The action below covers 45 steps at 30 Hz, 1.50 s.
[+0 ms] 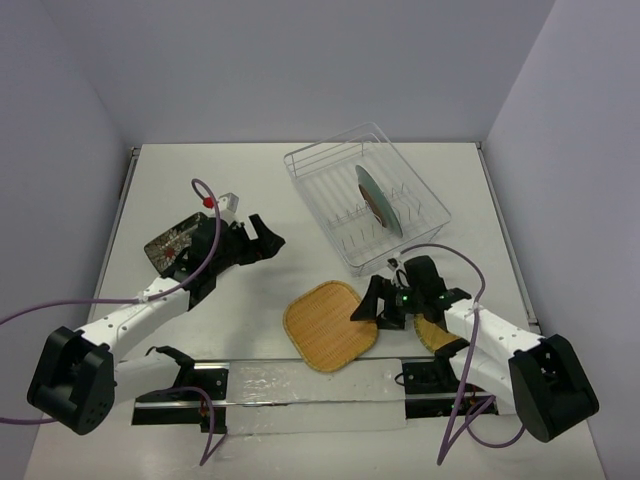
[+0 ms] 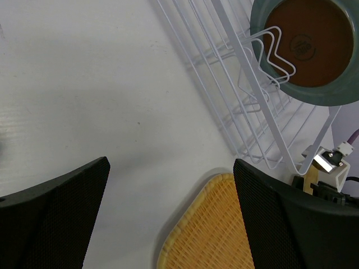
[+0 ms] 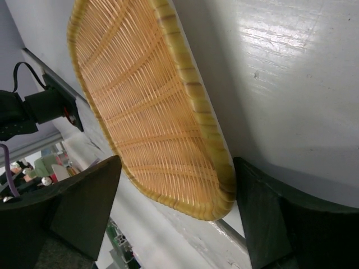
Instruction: Load the plates into the dish rack
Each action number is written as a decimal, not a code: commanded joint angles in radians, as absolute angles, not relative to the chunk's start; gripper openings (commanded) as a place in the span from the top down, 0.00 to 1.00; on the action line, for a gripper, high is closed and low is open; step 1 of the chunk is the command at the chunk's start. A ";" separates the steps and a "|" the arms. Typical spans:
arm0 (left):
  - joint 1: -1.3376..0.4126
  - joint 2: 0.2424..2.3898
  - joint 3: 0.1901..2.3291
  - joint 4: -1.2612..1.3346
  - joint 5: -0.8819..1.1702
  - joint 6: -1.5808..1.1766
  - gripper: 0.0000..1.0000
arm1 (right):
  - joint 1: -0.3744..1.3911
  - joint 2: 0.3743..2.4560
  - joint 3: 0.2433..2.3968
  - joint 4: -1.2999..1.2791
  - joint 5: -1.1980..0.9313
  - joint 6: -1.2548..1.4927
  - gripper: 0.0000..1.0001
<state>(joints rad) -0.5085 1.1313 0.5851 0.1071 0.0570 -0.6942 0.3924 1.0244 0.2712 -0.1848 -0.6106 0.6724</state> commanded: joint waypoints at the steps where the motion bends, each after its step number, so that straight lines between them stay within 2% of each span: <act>1: -0.516 1.129 0.592 0.177 0.082 -0.673 0.01 | 0.415 1.067 0.194 -0.237 -0.551 0.676 0.26; 5: -0.518 1.146 0.591 0.197 0.101 -0.671 0.01 | 0.434 1.087 0.183 -0.206 -0.536 0.693 0.38; 9: -0.521 1.155 0.592 0.206 0.108 -0.673 0.01 | 0.464 1.126 0.171 -0.143 -0.529 0.716 0.46; 13: -0.522 1.154 0.594 0.208 0.110 -0.673 0.01 | 0.508 1.204 0.178 -0.096 -0.507 0.726 0.61; 18: -0.526 1.143 0.588 0.200 0.102 -0.672 0.01 | 0.531 1.273 0.192 -0.043 -0.508 0.722 0.96; 19: -0.526 1.140 0.588 0.197 0.098 -0.672 0.01 | 0.536 1.274 0.196 -0.030 -0.514 0.719 1.00; 26: -0.528 1.107 0.579 0.180 0.083 -0.678 0.01 | 0.563 1.157 0.227 0.019 -0.567 0.676 1.00; 32: -0.530 1.059 0.561 0.179 0.081 -0.681 0.01 | 0.563 0.858 0.249 0.018 -0.557 0.696 1.00; 35: -0.535 1.019 0.544 0.192 0.098 -0.680 0.01 | 0.562 0.782 0.282 -0.014 -0.546 0.708 1.00; 45: -0.540 0.865 0.458 0.220 0.105 -0.702 0.01 | 0.551 0.700 0.520 -0.092 -0.447 0.637 1.00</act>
<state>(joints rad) -0.5358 0.9185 0.4856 0.1568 0.0914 -0.6950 0.5583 0.7452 0.3837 -0.1459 -0.4956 0.6741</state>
